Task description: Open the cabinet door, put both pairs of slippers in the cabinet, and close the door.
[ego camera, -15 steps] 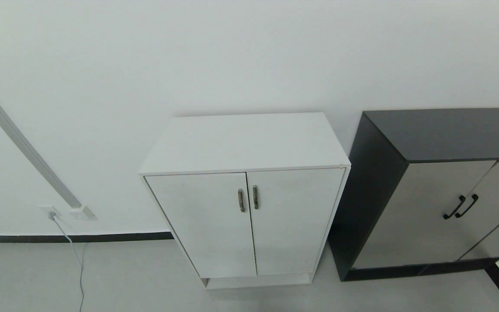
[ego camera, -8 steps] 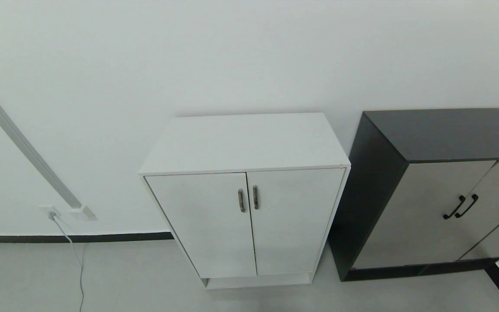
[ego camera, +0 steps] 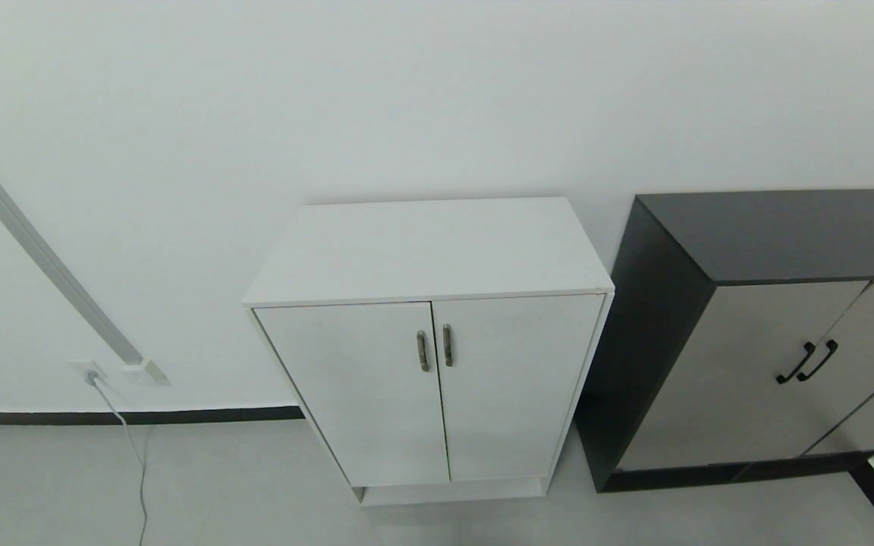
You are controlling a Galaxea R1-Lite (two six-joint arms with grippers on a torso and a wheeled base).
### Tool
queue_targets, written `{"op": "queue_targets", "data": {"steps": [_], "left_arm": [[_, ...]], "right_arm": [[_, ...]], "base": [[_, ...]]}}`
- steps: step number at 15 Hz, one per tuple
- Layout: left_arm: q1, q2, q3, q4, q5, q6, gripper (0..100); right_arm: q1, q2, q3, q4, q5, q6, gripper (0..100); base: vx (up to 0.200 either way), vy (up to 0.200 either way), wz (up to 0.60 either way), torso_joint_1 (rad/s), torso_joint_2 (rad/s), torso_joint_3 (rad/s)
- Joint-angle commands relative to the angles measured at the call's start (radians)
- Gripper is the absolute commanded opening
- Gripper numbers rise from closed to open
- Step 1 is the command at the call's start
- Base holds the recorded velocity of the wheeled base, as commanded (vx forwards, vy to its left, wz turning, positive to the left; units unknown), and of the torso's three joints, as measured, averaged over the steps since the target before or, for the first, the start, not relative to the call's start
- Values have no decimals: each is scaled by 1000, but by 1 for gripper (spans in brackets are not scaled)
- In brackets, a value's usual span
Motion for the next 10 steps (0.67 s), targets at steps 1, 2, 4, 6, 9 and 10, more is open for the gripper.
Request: {"op": "queue_targets", "data": {"steps": [1,2,4,6,9,10], "left_arm": [[0,1,0,0,-1,0,0],[0,1,0,0,-1,0,0],[0,1,0,0,1,0,0],[0,1,0,0,3,0,0],[0,1,0,0,3,0,0],[0,1,0,0,1,0,0]], "right_arm": [[-43,-34,-3,1,-9,-9,0],[-40,-44,-2,1,-19,-12,0],[-36,-59,-2,1,-20,-9,0],[-34,-59,0,-2,-45,25,0],[-34,-60,0,-13,-78,77,0],[-34,-60,0,-13,-80,77,0]], "base": [[0,0,0,0,0,0],[0,0,0,0,0,0],[0,0,0,0,0,0],[0,0,0,0,0,0],[0,0,0,0,0,0],[0,0,0,0,0,0]]}}
